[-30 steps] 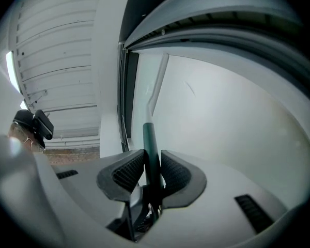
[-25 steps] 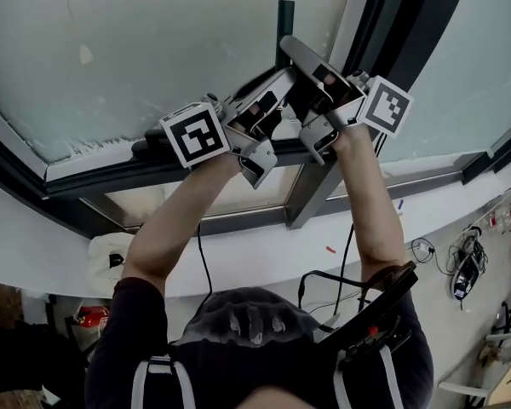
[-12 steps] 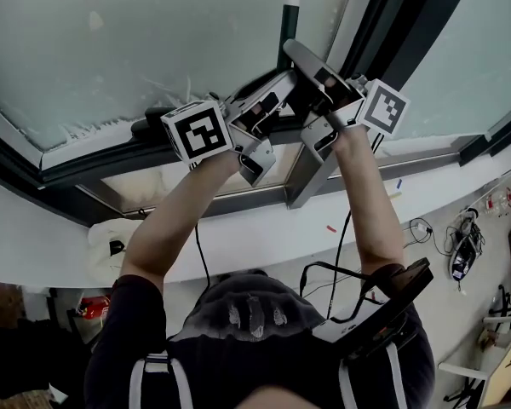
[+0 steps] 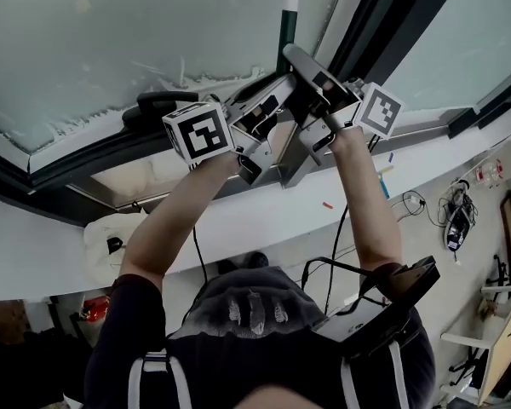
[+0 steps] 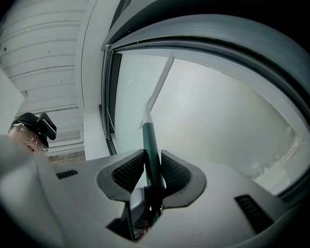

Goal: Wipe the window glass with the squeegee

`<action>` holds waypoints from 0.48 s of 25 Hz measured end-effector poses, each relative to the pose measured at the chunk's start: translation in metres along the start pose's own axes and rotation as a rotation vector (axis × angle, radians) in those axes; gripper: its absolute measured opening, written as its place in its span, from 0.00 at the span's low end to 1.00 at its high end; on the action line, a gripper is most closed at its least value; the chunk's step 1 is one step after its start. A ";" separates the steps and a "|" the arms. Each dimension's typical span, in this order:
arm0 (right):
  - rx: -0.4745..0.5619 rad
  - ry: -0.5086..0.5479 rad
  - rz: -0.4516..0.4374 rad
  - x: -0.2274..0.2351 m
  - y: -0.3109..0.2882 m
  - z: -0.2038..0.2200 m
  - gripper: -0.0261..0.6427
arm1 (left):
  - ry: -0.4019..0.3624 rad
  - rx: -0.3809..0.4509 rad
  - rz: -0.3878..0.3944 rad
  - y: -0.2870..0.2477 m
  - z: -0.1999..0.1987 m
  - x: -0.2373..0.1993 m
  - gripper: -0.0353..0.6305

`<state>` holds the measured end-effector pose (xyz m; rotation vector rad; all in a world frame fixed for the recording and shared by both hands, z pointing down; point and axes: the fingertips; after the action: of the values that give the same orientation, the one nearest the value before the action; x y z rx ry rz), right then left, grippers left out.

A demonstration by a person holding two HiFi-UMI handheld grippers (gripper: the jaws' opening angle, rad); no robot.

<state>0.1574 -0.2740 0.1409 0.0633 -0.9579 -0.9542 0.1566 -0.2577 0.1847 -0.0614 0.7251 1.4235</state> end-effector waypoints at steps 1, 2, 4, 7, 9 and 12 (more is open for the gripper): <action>0.001 -0.004 0.009 0.002 0.003 0.003 0.19 | 0.012 -0.005 0.002 0.002 0.005 0.000 0.19; 0.001 -0.007 0.019 0.004 0.006 0.006 0.19 | 0.025 -0.009 0.003 0.003 0.010 -0.001 0.19; -0.002 -0.010 0.034 0.008 0.011 0.013 0.19 | 0.037 -0.013 0.001 0.007 0.018 -0.001 0.19; -0.011 -0.025 0.035 0.013 0.019 0.022 0.19 | 0.040 -0.007 -0.015 0.012 0.028 -0.002 0.19; -0.018 -0.045 0.024 0.016 0.024 0.026 0.19 | 0.046 -0.007 -0.032 0.015 0.036 -0.005 0.19; -0.037 -0.080 0.005 0.024 0.027 0.029 0.19 | 0.049 -0.013 -0.077 0.018 0.043 -0.012 0.19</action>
<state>0.1592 -0.2649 0.1861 -0.0087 -1.0134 -0.9756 0.1588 -0.2454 0.2309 -0.1329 0.7466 1.3570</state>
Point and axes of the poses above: the fingertips, and each gripper's own axes: y backward along the fingers, x to its right, z out of its underside, and after that the axes turned 7 degrees about -y, right-handed
